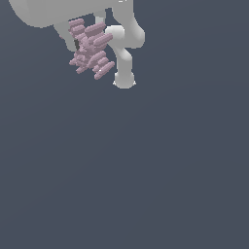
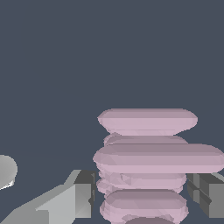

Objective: Pick up the object and move it to a goal position.

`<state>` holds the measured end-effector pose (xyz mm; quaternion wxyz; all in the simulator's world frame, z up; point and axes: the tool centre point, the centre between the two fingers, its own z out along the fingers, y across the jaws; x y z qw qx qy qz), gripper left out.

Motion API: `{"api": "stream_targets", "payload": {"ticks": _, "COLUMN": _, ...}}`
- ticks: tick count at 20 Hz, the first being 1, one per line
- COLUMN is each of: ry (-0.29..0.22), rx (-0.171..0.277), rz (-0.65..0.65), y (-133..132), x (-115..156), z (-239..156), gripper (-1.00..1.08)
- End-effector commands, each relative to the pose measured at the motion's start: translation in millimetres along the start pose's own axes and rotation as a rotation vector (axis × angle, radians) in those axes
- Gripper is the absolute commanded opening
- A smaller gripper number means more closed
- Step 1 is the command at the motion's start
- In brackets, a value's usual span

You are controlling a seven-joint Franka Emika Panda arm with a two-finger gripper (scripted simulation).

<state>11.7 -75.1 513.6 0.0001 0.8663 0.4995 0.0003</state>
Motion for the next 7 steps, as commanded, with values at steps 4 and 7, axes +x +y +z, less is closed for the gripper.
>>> {"api": "stream_targets", "payload": {"ticks": 4, "ry": 0.000, "rx": 0.001, "rz": 0.000, "y": 0.5, "x": -1.4, "z": -8.6, "gripper": -1.00}}
{"api": "stream_targets", "payload": {"ticks": 7, "ry": 0.000, "rx": 0.001, "rz": 0.000, "y": 0.7, "x": -1.4, "z": -9.3, "gripper": -1.00}}
